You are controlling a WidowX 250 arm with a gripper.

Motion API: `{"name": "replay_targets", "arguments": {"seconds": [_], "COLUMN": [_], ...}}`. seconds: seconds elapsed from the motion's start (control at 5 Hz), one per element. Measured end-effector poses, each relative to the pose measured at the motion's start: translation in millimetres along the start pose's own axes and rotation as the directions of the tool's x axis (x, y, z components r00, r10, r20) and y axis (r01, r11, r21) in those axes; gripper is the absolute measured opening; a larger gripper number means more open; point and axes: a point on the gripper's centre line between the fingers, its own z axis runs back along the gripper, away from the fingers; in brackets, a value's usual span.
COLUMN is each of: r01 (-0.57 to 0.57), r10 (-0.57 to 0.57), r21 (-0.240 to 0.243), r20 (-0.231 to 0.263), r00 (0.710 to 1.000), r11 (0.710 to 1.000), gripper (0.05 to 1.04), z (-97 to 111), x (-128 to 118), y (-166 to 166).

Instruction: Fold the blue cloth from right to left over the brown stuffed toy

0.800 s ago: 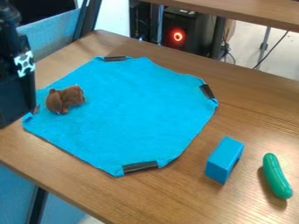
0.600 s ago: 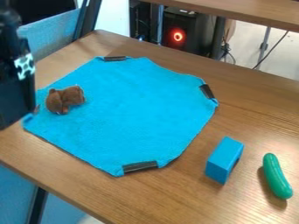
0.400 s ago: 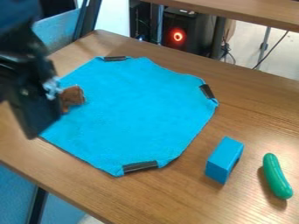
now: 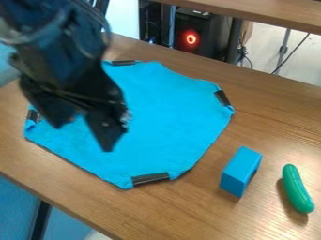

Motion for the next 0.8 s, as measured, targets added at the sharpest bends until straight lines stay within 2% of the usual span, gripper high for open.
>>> {"name": "replay_targets", "arguments": {"seconds": [0.2, 0.4, 0.6, 0.8], "r01": [-0.118, -0.245, -0.371, -0.462], "r10": [0.110, 0.203, 0.272, 0.342], "r21": [0.074, 0.161, 0.240, 0.193], "r20": [0.104, 0.241, 0.360, 0.446], "r00": [0.989, 0.949, 0.892, 0.827], "r11": [0.990, 0.956, 0.897, 0.865], "gripper": [1.000, 1.000, 1.000, 1.000], "z": [-32.8, -58.3, -86.4, -103.1], "x": [23.1, 41.4, 57.4, 86.9], "y": [-7.4, -18.3, -24.6, -39.2]}}
